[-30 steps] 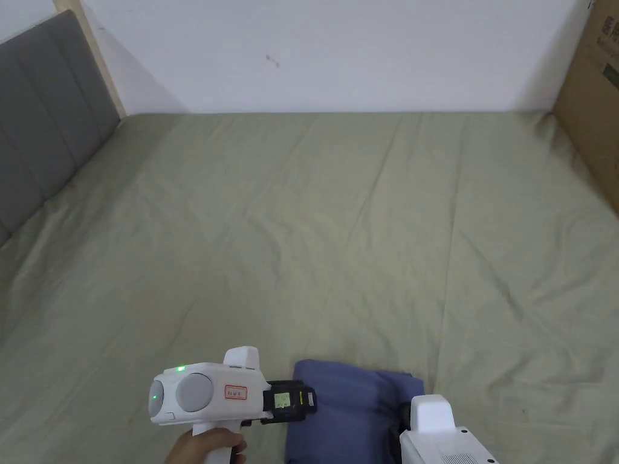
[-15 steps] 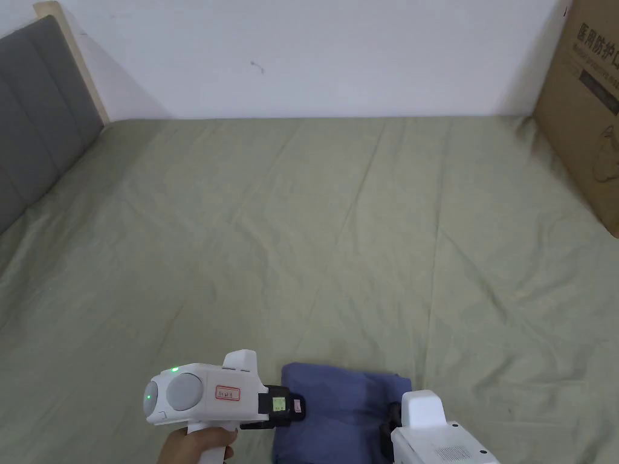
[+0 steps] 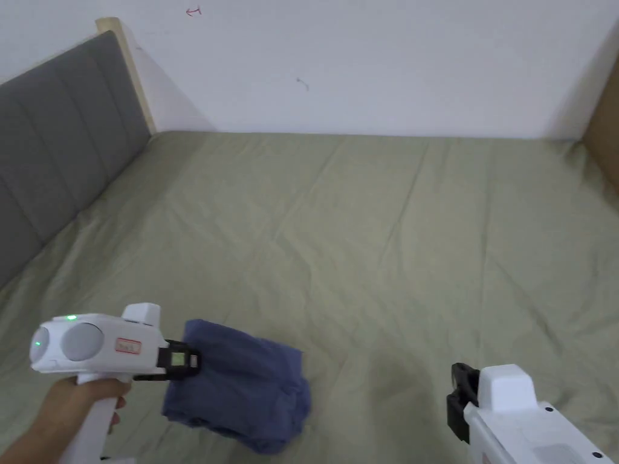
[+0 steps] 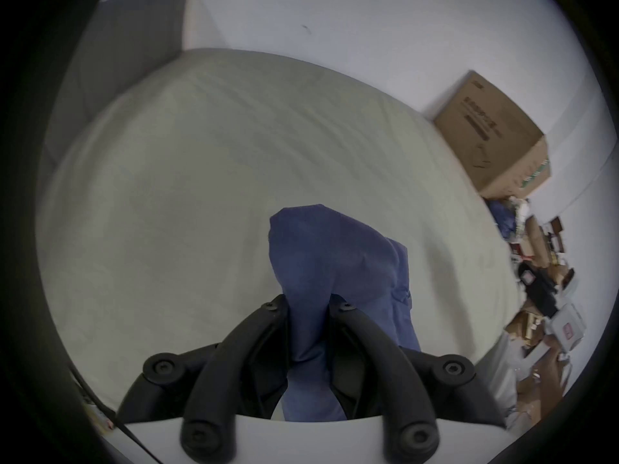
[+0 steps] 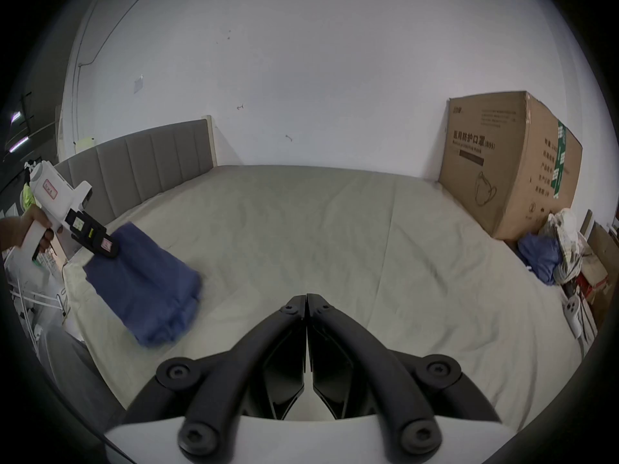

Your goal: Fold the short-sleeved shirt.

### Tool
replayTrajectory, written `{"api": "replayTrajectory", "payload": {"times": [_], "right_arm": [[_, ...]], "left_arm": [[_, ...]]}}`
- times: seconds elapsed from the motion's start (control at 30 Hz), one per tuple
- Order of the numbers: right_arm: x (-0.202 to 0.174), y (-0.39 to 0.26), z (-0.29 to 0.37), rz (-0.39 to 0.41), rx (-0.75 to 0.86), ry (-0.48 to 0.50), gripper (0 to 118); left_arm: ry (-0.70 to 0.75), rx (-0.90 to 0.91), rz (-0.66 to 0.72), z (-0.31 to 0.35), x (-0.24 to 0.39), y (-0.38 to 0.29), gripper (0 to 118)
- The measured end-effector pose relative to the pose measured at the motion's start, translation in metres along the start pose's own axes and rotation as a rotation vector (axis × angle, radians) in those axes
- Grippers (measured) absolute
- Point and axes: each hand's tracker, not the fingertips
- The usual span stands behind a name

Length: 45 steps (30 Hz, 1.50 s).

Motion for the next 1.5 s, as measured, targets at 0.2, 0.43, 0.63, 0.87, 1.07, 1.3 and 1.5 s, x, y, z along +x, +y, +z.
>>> {"api": "replayTrajectory", "payload": {"times": [0.2, 0.43, 0.63, 0.87, 1.07, 1.3, 1.5], "right_arm": [[-0.009, 0.018, -0.005, -0.005, 0.027, -0.002, 0], [-0.017, 0.032, -0.011, 0.019, 0.045, -0.02, 0], [-0.016, 0.036, -0.015, 0.02, 0.04, -0.032, 0], [-0.009, 0.043, -0.003, 0.001, 0.067, -0.035, 0], [0.002, 0.064, 0.024, -0.016, 0.137, -0.042, 0], [0.019, 0.107, 0.066, -0.013, 0.25, -0.075, 0], [0.036, 0.14, 0.101, 0.026, 0.353, -0.129, 0]], "left_arm": [[0.179, -0.012, 0.035, 0.029, -0.081, 0.033, 18], [0.287, -0.058, 0.093, 0.028, -0.144, 0.052, 18], [0.287, -0.094, 0.107, 0.017, -0.145, 0.052, 29], [0.288, 0.032, 0.119, 0.045, -0.125, 0.057, 103], [0.239, 0.179, 0.069, 0.086, -0.076, 0.061, 100], [0.227, 0.47, -0.005, 0.147, 0.004, 0.057, 96], [0.248, 0.723, -0.097, 0.19, 0.088, 0.04, 96]]}}
